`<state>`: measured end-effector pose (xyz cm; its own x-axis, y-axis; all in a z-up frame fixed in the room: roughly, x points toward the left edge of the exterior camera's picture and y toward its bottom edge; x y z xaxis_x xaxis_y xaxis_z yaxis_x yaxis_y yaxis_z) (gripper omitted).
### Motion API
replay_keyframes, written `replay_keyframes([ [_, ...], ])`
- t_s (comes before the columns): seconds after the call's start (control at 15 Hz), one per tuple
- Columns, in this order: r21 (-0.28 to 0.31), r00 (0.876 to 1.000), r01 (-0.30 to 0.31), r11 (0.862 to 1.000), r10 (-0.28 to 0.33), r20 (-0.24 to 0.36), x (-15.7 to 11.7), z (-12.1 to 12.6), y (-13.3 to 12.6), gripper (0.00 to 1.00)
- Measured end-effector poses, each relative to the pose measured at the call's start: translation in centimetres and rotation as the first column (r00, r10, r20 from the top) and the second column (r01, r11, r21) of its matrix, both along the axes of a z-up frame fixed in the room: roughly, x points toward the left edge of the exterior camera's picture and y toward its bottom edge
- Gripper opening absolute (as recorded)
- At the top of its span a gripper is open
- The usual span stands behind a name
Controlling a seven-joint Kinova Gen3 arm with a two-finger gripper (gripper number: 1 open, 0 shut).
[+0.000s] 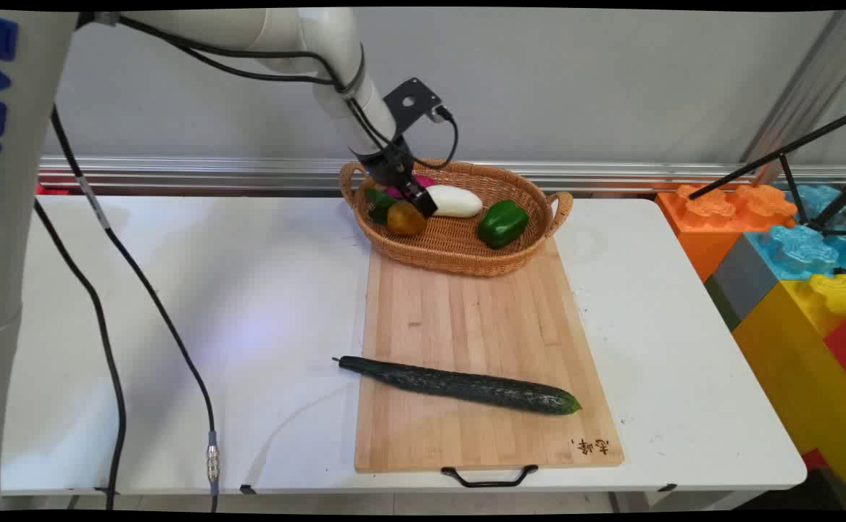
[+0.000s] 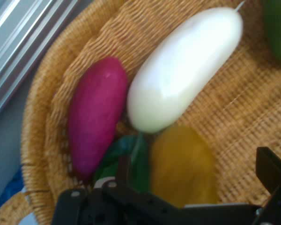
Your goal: Pick up the cucumber from the cutting board
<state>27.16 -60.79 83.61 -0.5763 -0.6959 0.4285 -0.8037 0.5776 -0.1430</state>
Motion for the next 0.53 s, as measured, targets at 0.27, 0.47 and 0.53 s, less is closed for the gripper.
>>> replay_keyframes([
  [0.27, -0.018, 0.999, 0.048, 0.999, -0.048, 0.000, -1.8, 1.9, 0.1, 1.00],
  [0.47, -0.033, 0.990, 0.140, 0.990, -0.140, 0.000, -3.5, 4.3, 1.6, 1.00],
  [0.53, -0.032, 0.986, 0.167, 0.985, -0.167, -0.003, -4.0, 4.8, 2.2, 1.00],
])
